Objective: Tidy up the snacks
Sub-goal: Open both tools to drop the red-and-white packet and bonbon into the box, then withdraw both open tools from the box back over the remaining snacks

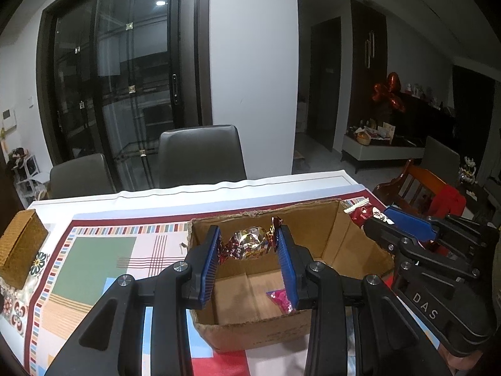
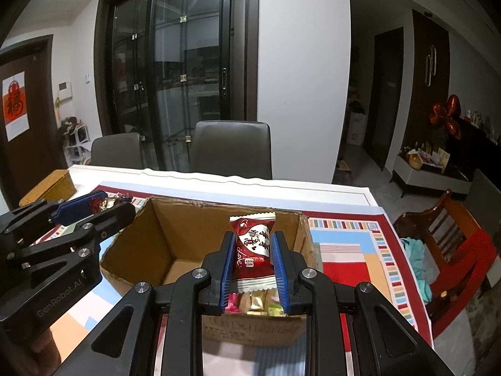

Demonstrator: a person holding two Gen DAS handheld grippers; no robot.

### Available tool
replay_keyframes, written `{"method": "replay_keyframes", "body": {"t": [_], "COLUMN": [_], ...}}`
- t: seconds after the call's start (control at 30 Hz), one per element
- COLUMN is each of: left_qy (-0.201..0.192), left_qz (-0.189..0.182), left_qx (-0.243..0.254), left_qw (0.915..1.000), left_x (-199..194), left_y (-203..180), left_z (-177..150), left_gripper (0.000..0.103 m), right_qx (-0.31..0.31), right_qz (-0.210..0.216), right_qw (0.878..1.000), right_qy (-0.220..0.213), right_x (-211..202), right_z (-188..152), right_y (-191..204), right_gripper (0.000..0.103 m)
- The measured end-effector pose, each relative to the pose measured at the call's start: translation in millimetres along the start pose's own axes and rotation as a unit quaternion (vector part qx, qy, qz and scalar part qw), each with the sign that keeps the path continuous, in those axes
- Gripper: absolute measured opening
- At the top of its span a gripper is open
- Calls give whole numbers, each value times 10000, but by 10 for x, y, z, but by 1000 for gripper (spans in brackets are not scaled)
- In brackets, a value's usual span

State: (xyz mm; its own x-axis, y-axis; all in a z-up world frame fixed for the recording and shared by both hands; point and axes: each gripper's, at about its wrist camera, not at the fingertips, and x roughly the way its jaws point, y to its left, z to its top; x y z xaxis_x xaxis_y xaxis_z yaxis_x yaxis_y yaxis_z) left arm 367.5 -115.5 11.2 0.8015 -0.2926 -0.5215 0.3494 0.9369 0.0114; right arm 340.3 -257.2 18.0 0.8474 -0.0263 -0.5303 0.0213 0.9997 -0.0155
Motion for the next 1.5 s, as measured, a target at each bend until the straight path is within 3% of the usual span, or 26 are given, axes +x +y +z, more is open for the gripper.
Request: {"method": "replay_keyframes", "body": {"t": [0.43,0.57,0.67,0.73,0.97,1.5], "left_qy": [194,217,209,200,167,49], "left_qz": [-90,-43,3,47,81,218], "left_qx": [-109,-180,-177,-174,-229,-282], "left_qw": [9997,9996,9996,9996,9996,9994], "left_x": [220,239,218,196,132,-157], "left_y": [106,135,138,145,164,217], "left_z": [26,29,29,28,33,4], "left_gripper": [37,46,56,63,77,81], "right_qx": [-62,-112,-134,-124,-96,-1], "right_qz": [42,18,-52,-139,-245,-313], "right_qw": [9999,9998,9998,9998,9996,9994], "right_qy": [116,149,127,44,-36,-148], "right_x": [200,241,227,186,101,-158], "right_z": [65,98,105,113,105,86], "right_y": [37,51,53,43,11,-28], "right_gripper": [23,23,35,52,56,56]}}
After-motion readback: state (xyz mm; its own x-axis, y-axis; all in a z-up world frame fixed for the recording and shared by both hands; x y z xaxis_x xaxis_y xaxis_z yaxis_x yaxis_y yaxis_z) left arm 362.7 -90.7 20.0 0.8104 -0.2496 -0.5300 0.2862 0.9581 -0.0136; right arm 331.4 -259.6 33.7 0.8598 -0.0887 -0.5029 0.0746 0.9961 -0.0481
